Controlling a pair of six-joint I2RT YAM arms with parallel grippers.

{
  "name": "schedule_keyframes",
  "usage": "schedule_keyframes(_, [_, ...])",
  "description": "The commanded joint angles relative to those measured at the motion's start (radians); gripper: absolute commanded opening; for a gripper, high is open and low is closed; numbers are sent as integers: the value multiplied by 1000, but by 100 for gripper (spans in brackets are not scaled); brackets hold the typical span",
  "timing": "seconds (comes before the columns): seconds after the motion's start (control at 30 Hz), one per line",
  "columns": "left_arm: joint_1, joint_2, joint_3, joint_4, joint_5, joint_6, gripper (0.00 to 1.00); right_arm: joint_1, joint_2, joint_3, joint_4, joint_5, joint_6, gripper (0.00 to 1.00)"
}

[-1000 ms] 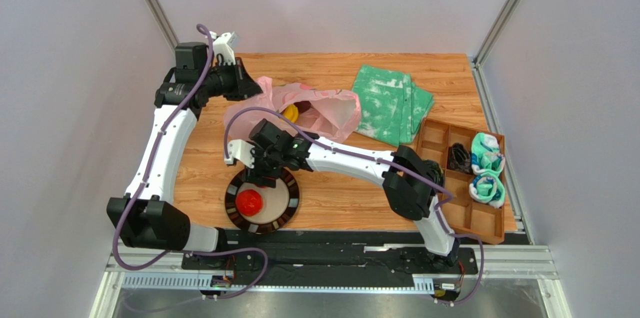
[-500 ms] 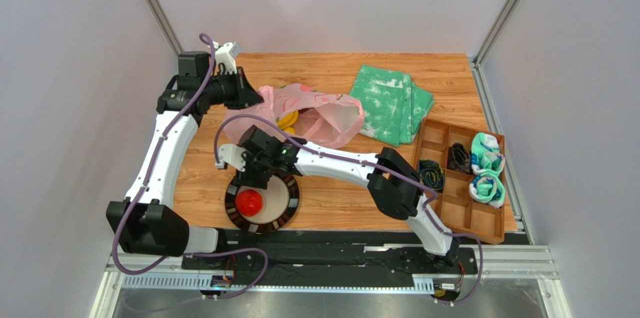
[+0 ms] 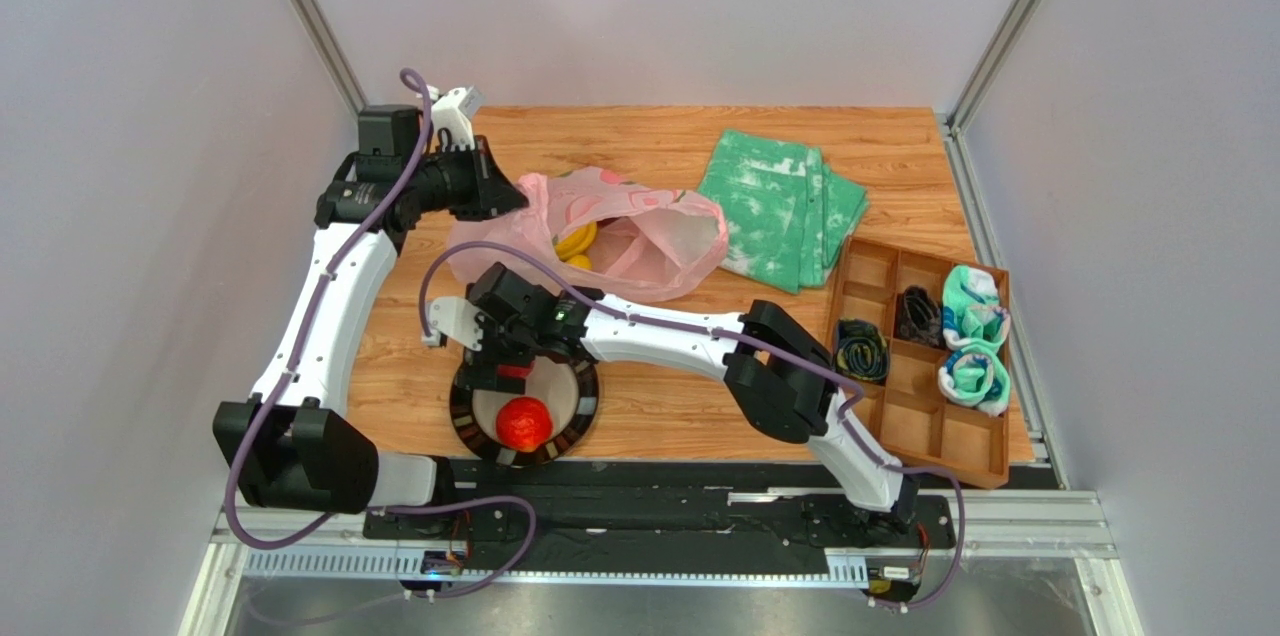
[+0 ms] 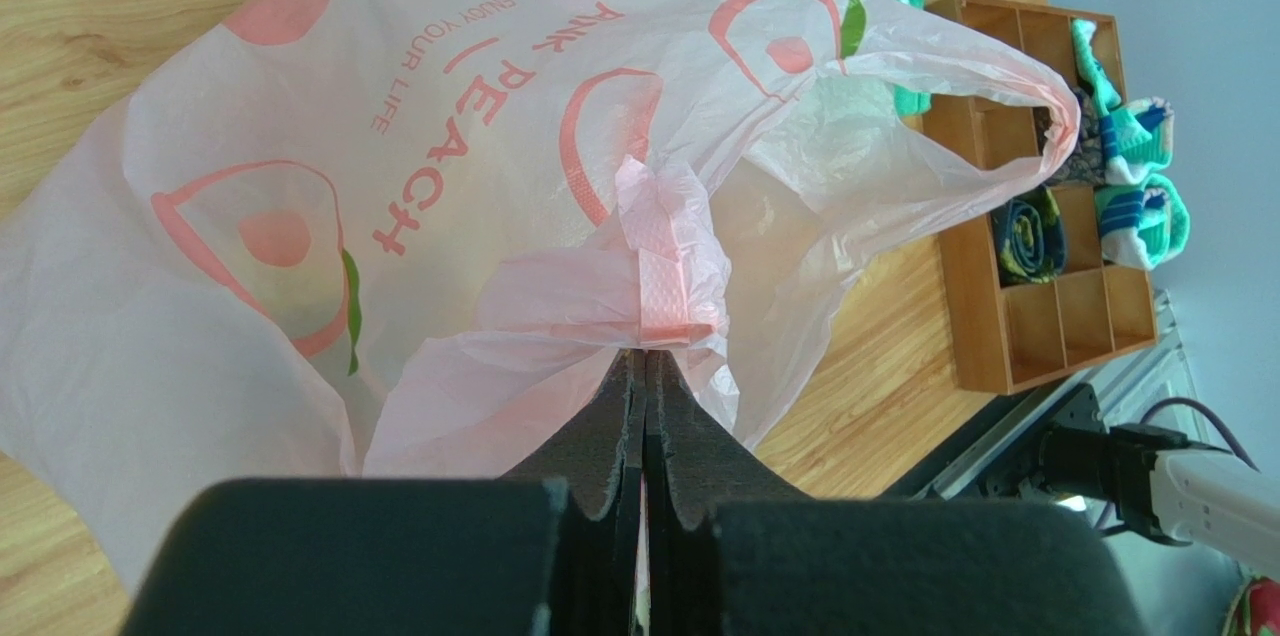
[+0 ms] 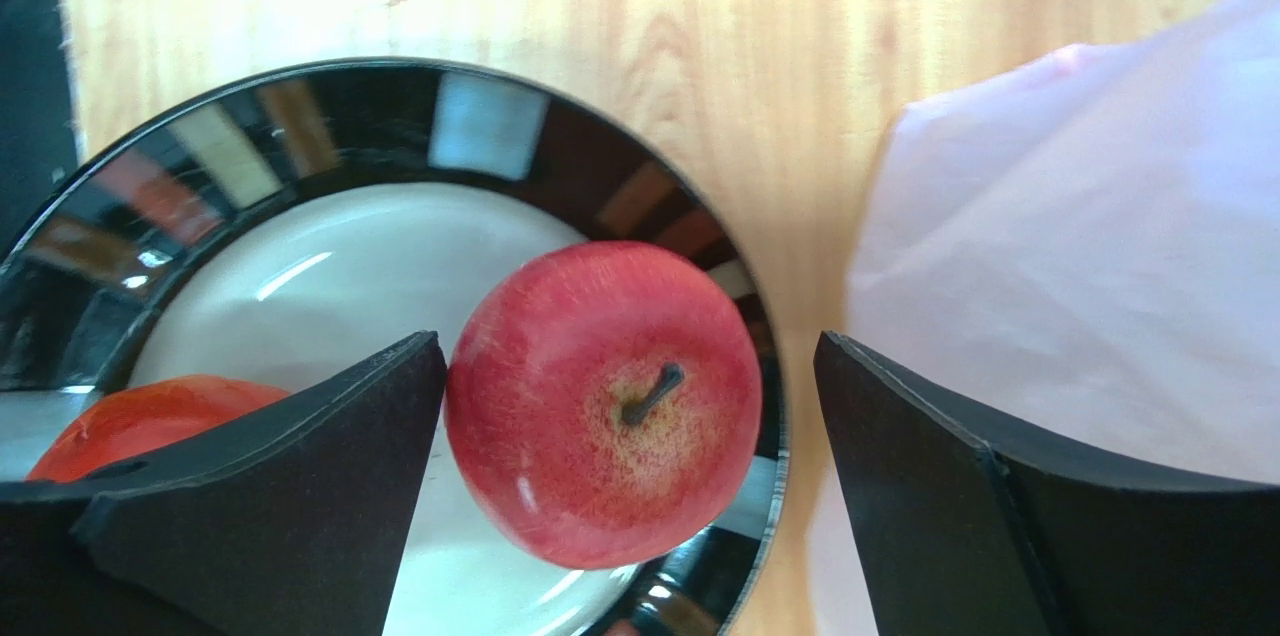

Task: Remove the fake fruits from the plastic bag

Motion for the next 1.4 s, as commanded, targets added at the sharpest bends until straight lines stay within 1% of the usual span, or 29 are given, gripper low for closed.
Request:
schedule_keyframes(0.0, [8,-24,7,40,22,-12,0,-10,-10,82,49,46,11,100])
schedule_keyframes(0.17, [8,-18,23,32,10,0,0,-11,-73,89,-6,39,23,100])
schedule_keyframes(0.27, [9,-18,29,29,2,5,0,-19,-158,69,-66,13,37,100])
schedule_keyframes(0.3, [9,-16,32,28,1,3,0,-25,-186,58,-81,-19,37,100])
schedule_keyframes(0.33, [9,-15,35,22,-1,3,0,-28,-258,25,-95,-30,40,99])
schedule_keyframes(0.4, [9,-15,38,2,-5,3,0,-49,-342,-23,-129,-56,51,98])
schedule_keyframes(0.43, [9,-16,41,-7,-9,6,0,-71,-428,-80,-135,-70,55,97])
schedule_keyframes(0.5, [9,-30,37,-36,-9,15,0,-99,-523,-149,-138,-93,74,97])
schedule_keyframes(0.53, [9,-35,35,-47,-9,20,0,-135,-607,-214,-128,-89,87,98])
schedule_keyframes(0.6, [9,-50,37,-92,-1,35,0,-184,-663,-256,-98,-72,130,100])
schedule_keyframes(0.63, [9,-53,40,-107,8,46,0,-241,-694,-269,-100,-78,140,99])
schedule_keyframes(0.67, [9,-68,38,-119,17,73,0,-269,-696,-273,-101,-67,144,98])
schedule_keyframes(0.7, [9,-76,32,-144,24,84,0,-295,-691,-270,-103,-52,149,94])
schedule_keyframes(0.73, [9,-84,29,-158,28,100,0,-350,-680,-264,-109,-33,149,93])
schedule_keyframes(0.77, [9,-90,29,-176,37,148,0,-379,-641,-240,-114,-11,144,91])
schedule_keyframes(0.83, [9,-89,33,-240,62,205,0,-439,-590,-211,-120,25,82,87])
schedule_keyframes(0.87, [9,-82,40,-289,36,236,0,-453,-530,-195,-112,137,60,87])
schedule_keyframes(0.9, [9,-84,43,-305,28,264,0,-465,-506,-169,-102,183,52,92])
schedule_keyframes(0.97, [9,-107,26,-314,8,311,0,-517,-447,-132,-112,214,38,96])
schedule_keyframes(1.0, [9,-112,3,-314,-16,328,0,-531,-401,-108,-120,220,34,97])
schedule_keyframes(1.07, [9,-106,-8,-331,-63,380,0,-565,-375,-112,-115,192,17,98])
schedule_keyframes(1.13, [14,-89,1,-346,-99,406,0,-597,-350,-115,-114,137,26,98])
schedule_keyframes(1.2, [19,-64,21,-359,-133,440,0,-606,-318,-109,-103,142,41,97])
schedule_keyframes(1.23, [19,-56,32,-360,-131,459,0,-606,-305,-102,-85,161,40,94])
schedule_keyframes(1.27, [19,-46,56,-359,-115,463,0,-606,-289,-85,-91,163,38,83])
schedule_keyframes(1.3, [19,-40,70,-348,-108,459,0,-608,-269,-57,-100,168,40,75])
schedule_keyframes(1.33, [19,-32,82,-331,-104,448,0,-609,-216,23,-136,172,41,65])
schedule_keyframes(1.37, [19,-6,125,-295,-88,428,0,-611,-191,68,-159,177,44,54])
